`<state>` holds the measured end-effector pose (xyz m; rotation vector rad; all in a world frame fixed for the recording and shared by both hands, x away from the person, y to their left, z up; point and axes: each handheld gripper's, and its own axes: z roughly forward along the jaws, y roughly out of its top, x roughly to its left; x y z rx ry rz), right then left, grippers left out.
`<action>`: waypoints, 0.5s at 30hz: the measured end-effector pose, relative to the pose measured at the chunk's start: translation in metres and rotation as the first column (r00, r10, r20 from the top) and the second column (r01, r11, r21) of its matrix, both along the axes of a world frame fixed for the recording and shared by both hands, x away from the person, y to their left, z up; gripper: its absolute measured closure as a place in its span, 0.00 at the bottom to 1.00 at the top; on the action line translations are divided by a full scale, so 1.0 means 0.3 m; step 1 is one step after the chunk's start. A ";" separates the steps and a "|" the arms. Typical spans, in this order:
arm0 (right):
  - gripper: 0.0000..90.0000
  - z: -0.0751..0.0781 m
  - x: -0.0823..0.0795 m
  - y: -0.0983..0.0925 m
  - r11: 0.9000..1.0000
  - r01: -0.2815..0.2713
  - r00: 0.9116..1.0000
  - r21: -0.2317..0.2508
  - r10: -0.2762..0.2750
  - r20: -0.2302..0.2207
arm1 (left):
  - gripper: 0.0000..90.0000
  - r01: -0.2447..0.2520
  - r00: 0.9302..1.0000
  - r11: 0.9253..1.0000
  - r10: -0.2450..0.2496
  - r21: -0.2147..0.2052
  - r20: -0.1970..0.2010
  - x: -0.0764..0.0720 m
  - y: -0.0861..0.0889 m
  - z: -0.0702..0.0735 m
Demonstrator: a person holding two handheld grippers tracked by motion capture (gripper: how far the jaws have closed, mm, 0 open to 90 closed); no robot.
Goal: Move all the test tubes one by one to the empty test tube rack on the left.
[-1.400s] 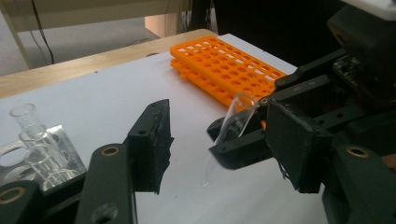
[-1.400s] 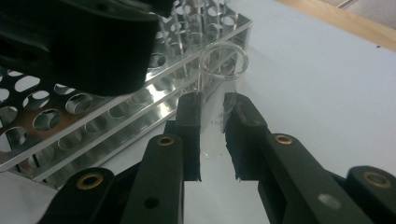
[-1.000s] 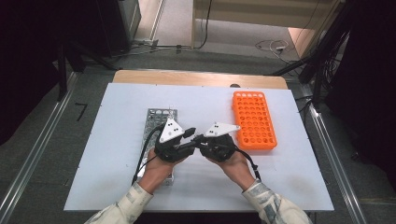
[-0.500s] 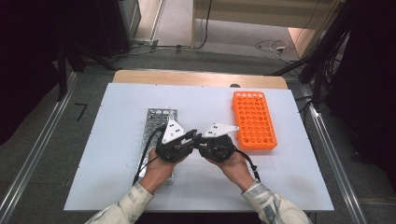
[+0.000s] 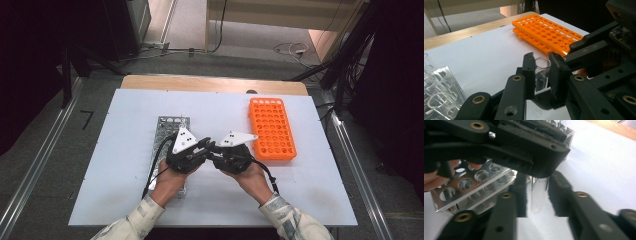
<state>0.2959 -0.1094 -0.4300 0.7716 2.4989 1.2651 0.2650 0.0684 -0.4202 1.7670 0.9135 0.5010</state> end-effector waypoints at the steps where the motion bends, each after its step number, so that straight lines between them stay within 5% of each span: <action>1: 0.68 0.002 0.000 -0.001 1.000 -0.004 1.000 0.005 0.004 0.002 | 0.84 -0.005 1.000 1.000 0.005 -0.004 0.004 0.002 0.005 0.003; 7: 0.51 0.014 -0.002 -0.024 1.000 -0.011 1.000 0.024 0.011 0.007 | 0.84 -0.036 0.999 0.998 0.037 -0.055 0.013 0.012 0.054 0.035; 15: 0.45 0.019 0.002 -0.057 0.999 0.002 1.000 0.035 -0.003 0.002 | 0.84 -0.098 0.994 0.989 0.104 -0.114 0.043 0.019 0.140 0.091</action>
